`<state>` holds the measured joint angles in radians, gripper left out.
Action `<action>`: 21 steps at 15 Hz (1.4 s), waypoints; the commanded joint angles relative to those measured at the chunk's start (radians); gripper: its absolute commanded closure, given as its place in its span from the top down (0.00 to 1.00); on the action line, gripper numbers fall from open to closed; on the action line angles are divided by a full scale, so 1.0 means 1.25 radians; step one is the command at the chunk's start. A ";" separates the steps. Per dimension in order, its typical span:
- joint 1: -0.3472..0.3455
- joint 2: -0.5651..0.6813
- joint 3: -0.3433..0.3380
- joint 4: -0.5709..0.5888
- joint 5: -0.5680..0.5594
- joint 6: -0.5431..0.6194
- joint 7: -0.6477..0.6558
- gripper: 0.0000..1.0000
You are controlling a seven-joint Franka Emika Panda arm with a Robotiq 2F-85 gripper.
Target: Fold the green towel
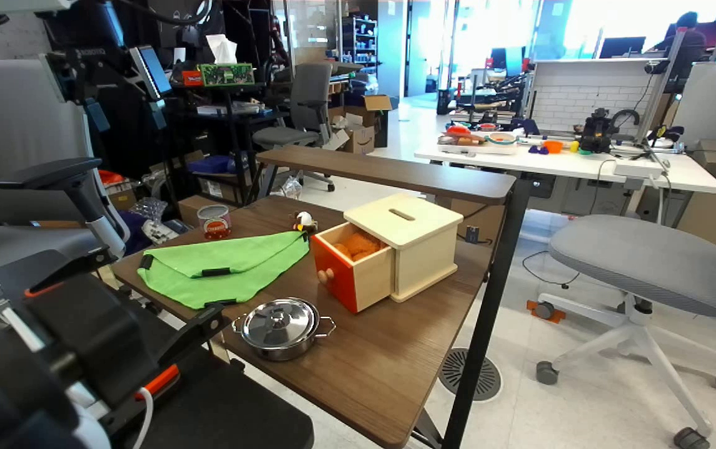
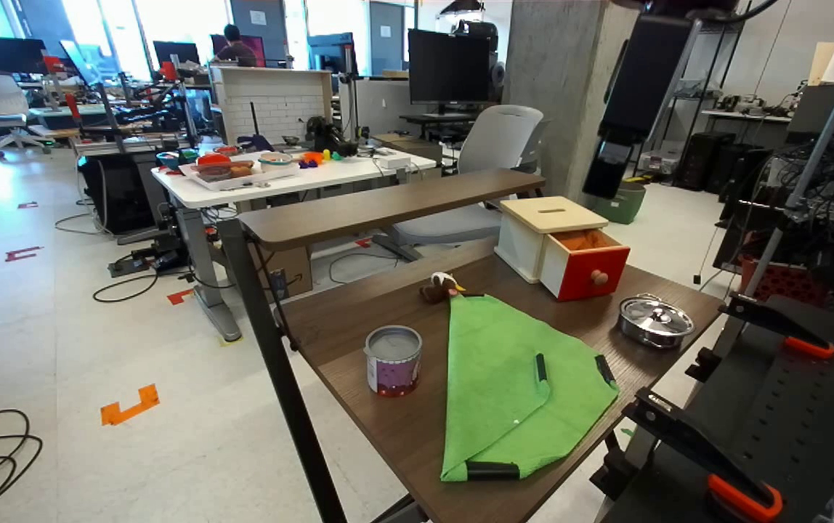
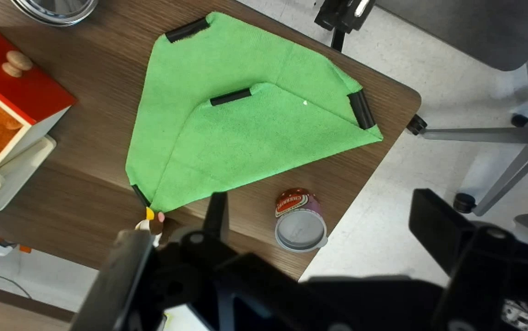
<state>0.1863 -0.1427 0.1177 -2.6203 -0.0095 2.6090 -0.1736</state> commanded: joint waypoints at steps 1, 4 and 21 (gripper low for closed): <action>0.004 0.059 0.006 -0.006 0.023 0.052 -0.013 1.00; 0.008 0.096 0.022 -0.031 0.024 0.088 -0.004 1.00; 0.085 0.464 0.006 0.067 -0.061 0.358 0.202 1.00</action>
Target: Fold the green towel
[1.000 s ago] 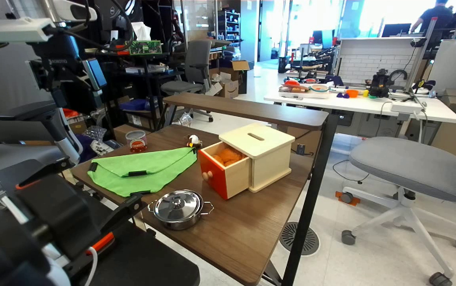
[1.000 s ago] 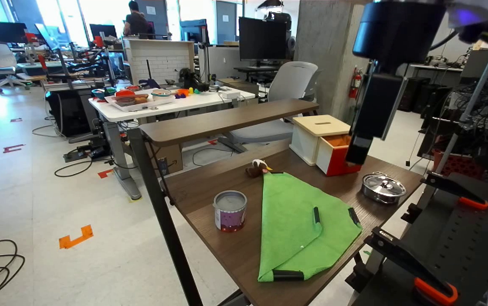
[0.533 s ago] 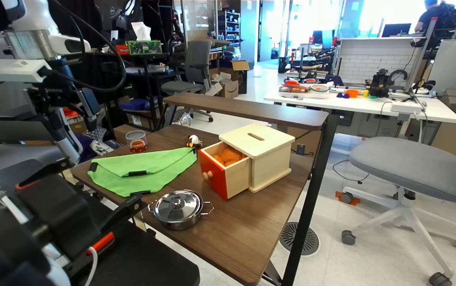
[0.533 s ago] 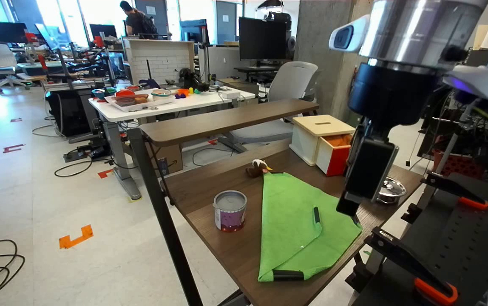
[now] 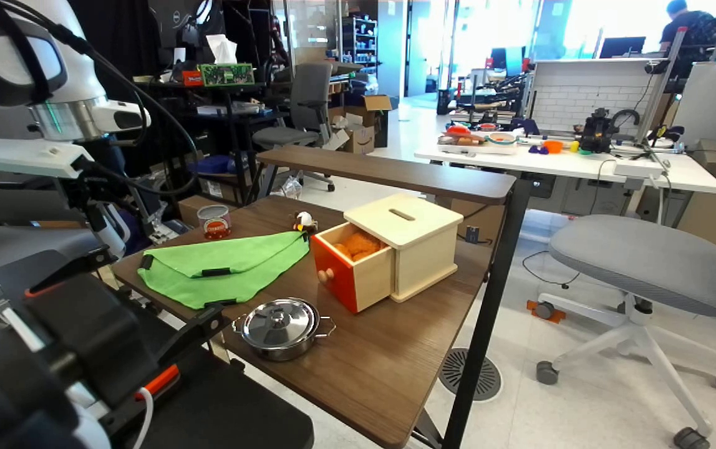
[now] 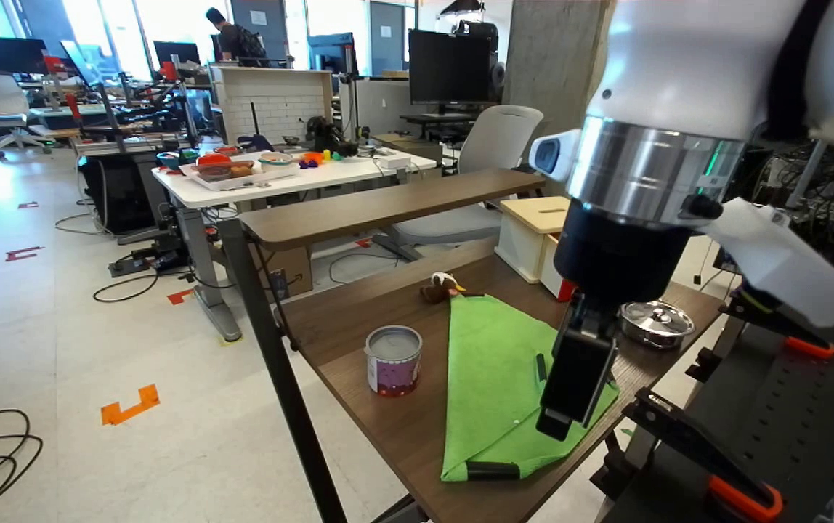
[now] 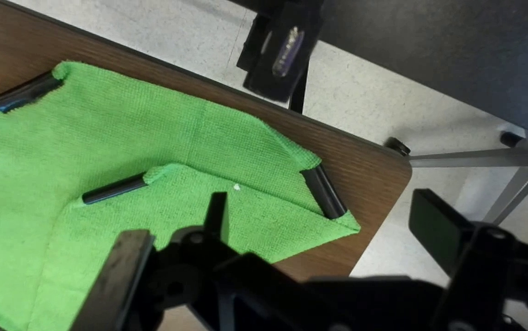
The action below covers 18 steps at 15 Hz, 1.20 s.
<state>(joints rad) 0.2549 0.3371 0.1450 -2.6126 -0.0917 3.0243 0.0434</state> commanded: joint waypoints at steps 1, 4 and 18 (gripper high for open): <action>0.046 0.103 -0.026 0.079 0.002 0.024 0.039 1.00; 0.086 0.166 -0.047 0.133 0.003 0.024 0.063 1.00; 0.161 0.302 -0.078 0.284 0.018 0.012 0.105 0.31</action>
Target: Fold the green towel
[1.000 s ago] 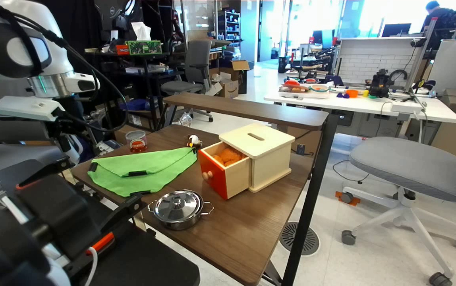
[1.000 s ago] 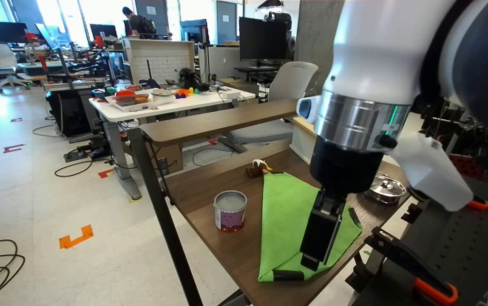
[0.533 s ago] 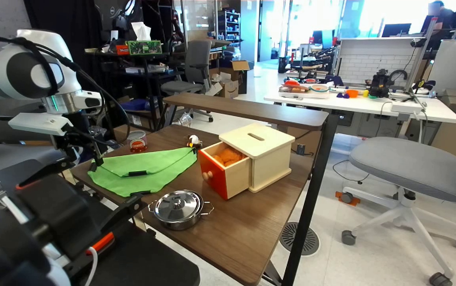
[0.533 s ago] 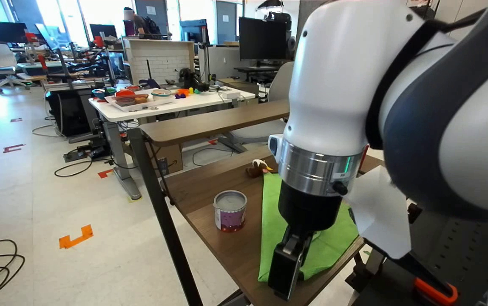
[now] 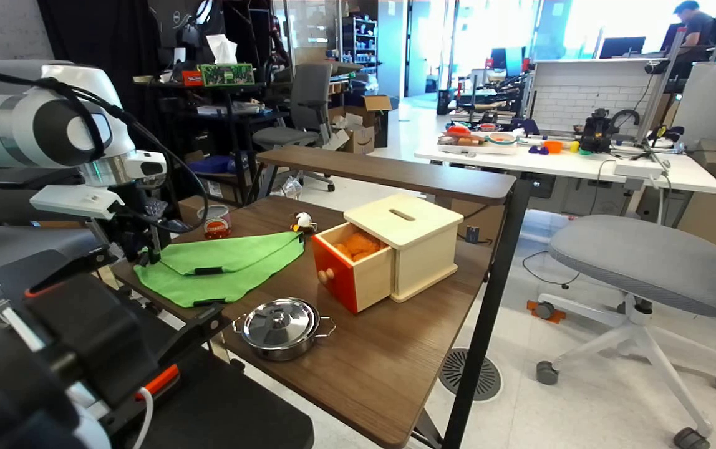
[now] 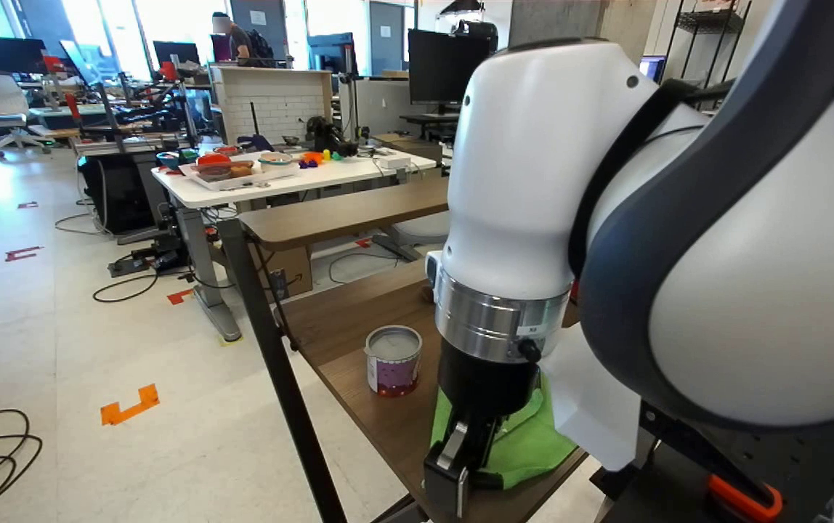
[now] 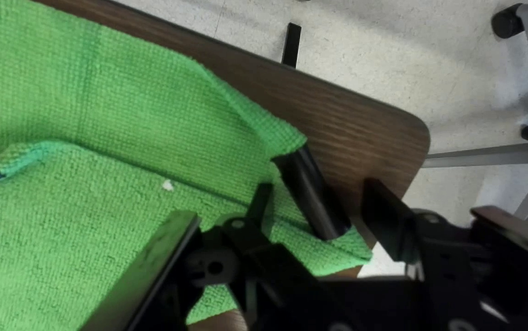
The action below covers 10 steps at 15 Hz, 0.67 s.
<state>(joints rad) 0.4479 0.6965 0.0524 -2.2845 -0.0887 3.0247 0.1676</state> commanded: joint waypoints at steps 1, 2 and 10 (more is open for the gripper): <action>-0.005 0.008 0.007 0.020 0.020 0.013 0.001 0.23; -0.009 0.001 0.011 0.018 0.023 0.014 0.000 0.16; -0.010 -0.100 0.018 -0.040 0.021 0.005 -0.009 0.01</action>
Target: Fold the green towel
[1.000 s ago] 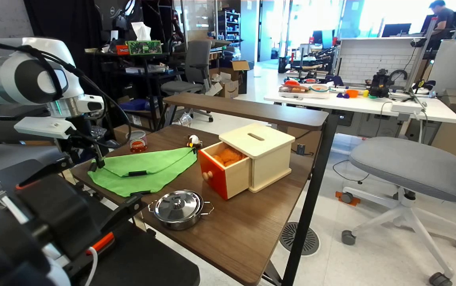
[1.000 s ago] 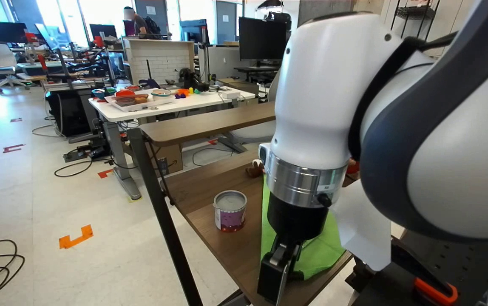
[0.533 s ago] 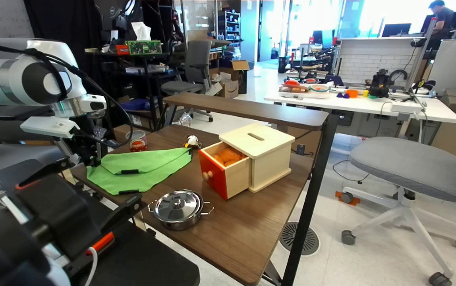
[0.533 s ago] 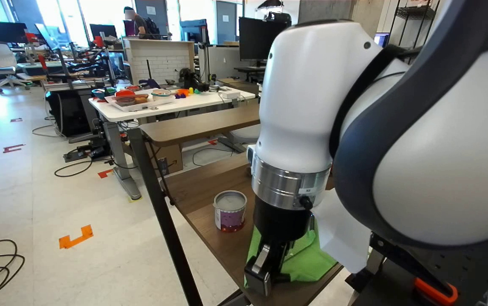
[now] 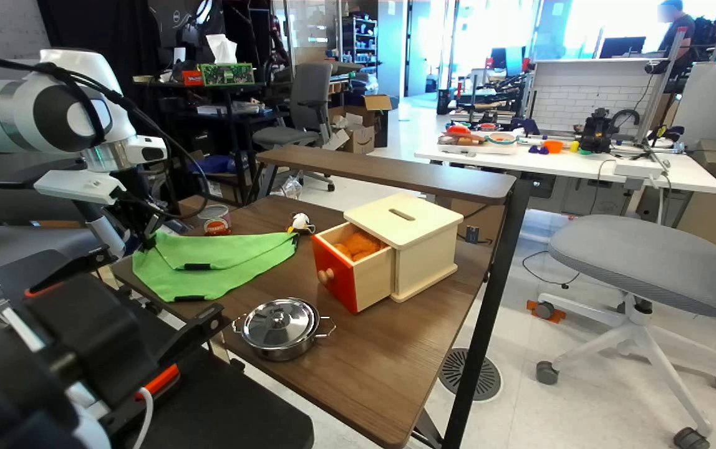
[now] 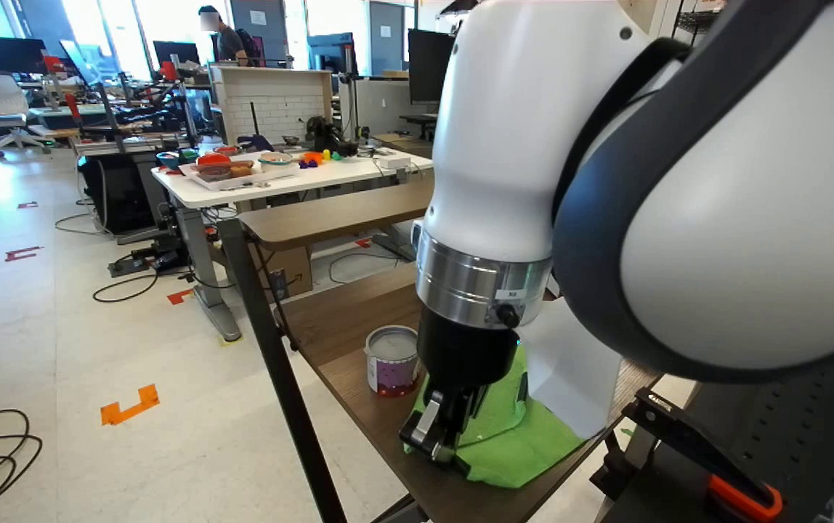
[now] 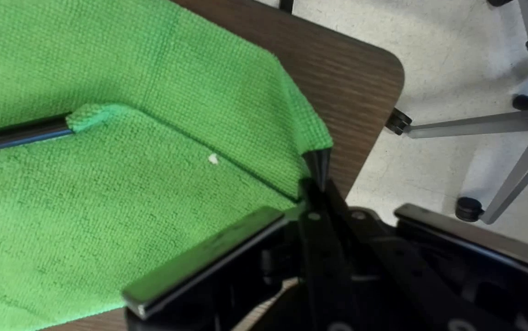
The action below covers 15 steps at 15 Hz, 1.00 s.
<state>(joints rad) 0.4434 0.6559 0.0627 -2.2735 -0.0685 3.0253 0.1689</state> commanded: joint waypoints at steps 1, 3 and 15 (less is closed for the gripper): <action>0.002 -0.090 -0.002 -0.064 0.000 0.009 -0.008 0.01; -0.011 -0.141 -0.001 -0.092 -0.007 -0.007 -0.021 0.01; -0.107 -0.168 -0.110 -0.079 -0.086 0.018 -0.086 0.01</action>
<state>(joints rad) 0.3749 0.4134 -0.0992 -2.3886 -0.1736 3.0250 0.0996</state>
